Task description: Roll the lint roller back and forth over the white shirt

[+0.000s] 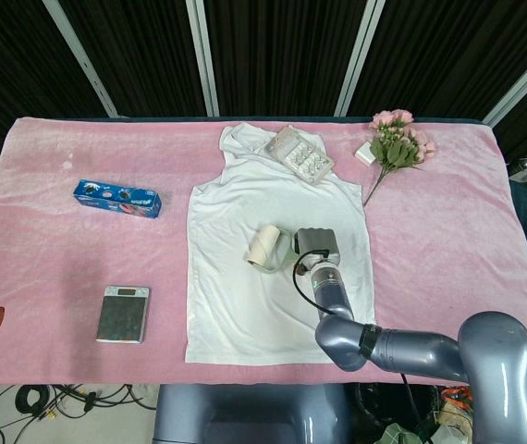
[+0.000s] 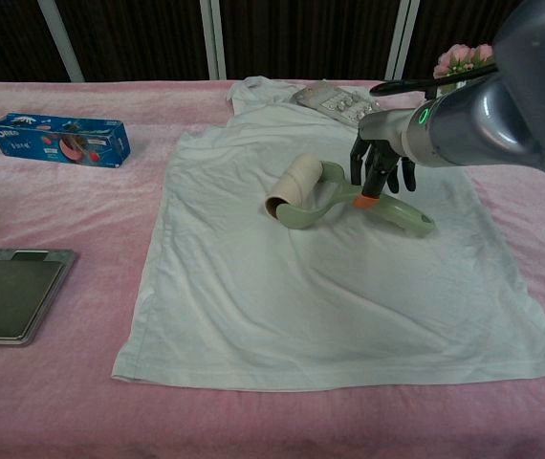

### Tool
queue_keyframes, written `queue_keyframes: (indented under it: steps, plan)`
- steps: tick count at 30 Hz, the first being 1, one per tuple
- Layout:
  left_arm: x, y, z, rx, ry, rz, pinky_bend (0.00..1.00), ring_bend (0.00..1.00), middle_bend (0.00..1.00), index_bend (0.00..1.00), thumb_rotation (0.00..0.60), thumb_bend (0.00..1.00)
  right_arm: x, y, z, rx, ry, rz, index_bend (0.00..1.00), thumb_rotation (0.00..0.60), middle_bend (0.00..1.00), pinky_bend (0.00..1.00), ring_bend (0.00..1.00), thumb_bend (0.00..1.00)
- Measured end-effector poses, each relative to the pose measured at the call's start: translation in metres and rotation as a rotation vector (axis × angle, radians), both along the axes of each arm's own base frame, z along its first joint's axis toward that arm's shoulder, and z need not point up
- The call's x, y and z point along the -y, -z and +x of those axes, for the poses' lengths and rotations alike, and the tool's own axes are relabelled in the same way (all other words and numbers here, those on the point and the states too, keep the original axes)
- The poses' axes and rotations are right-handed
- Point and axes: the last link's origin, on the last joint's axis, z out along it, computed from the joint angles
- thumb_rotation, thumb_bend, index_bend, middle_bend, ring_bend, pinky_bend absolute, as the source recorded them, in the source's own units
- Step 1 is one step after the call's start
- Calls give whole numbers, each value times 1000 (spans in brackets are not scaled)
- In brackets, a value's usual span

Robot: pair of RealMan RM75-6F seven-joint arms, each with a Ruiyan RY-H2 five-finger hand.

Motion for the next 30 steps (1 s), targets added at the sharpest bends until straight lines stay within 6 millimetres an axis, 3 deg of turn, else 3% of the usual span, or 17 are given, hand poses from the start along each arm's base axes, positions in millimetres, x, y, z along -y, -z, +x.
queue_keyframes:
  steps: [19,30]
  plan:
    - [1,-1,-1,-4,-4,5,80,41,62,133,600,394,-14,-49,-57,-93,55,-25,699,600,656,611,624,566]
    - [2,-1,-1,-5,-6,7,80,41,62,134,600,394,-23,-67,-88,-132,113,12,699,600,657,613,627,566]
